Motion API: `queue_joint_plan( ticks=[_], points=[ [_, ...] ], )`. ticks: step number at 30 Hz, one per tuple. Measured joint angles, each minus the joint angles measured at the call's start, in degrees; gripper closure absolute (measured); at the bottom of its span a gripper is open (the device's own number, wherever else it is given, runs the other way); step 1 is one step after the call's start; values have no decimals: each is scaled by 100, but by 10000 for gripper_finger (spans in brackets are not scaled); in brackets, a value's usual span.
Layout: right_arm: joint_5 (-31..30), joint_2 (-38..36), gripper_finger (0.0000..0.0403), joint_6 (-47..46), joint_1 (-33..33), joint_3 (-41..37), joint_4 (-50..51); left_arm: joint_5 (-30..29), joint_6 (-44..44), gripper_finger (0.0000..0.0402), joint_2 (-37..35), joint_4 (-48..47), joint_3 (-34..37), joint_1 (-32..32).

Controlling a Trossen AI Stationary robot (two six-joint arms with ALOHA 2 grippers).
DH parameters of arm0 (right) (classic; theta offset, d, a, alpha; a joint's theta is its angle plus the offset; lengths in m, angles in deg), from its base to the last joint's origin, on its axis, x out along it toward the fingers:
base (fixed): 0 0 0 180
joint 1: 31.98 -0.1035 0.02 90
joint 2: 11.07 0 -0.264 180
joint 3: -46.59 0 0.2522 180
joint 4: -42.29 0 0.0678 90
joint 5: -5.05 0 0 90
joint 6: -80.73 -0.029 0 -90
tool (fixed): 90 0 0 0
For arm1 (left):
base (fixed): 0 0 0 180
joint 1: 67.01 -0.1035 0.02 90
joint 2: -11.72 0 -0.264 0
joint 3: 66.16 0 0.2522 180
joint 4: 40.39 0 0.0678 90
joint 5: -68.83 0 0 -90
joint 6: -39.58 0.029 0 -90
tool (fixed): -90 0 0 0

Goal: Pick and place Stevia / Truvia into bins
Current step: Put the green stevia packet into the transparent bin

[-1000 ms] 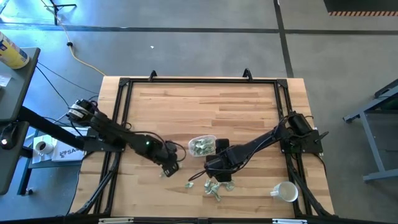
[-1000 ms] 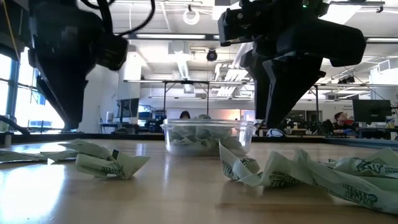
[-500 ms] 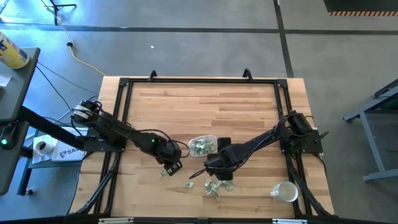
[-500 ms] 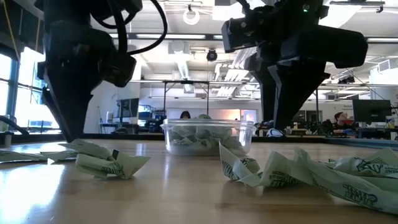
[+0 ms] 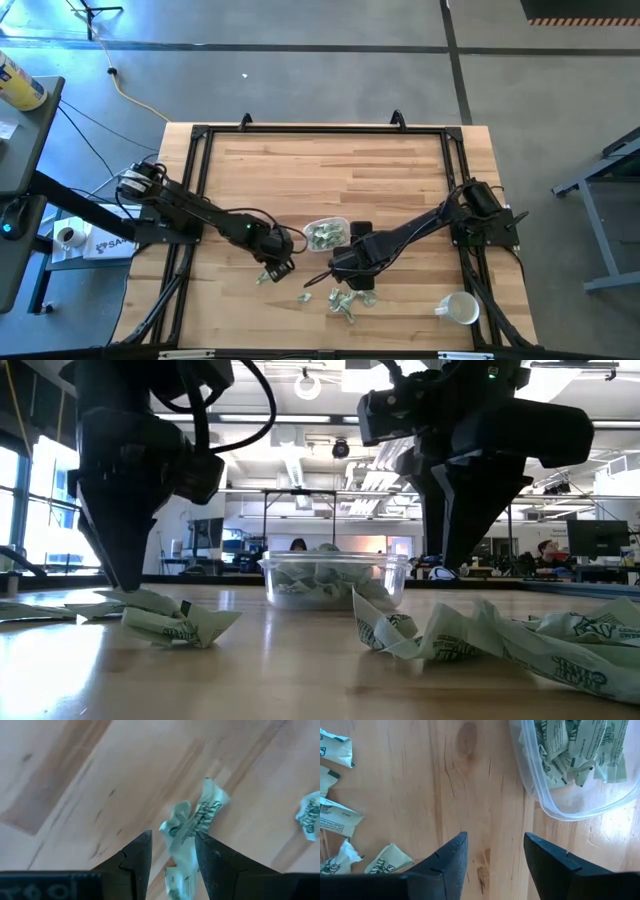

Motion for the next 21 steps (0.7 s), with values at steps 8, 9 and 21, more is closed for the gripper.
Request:
queue_joint_plan(
  ticks=[8, 9, 21],
  points=[
    [17, 0, 226, -29, 0, 2, 35, 419, 28, 241, 206, 71, -5, -1],
    [22, 0, 226, -31, 0, 2, 39, 423, 30, 251, 212, 117, -5, 1],
    [21, 0, 231, -138, 126, 2, 34, 592, -9, 378, 124, -100, -180, 4]
  ],
)
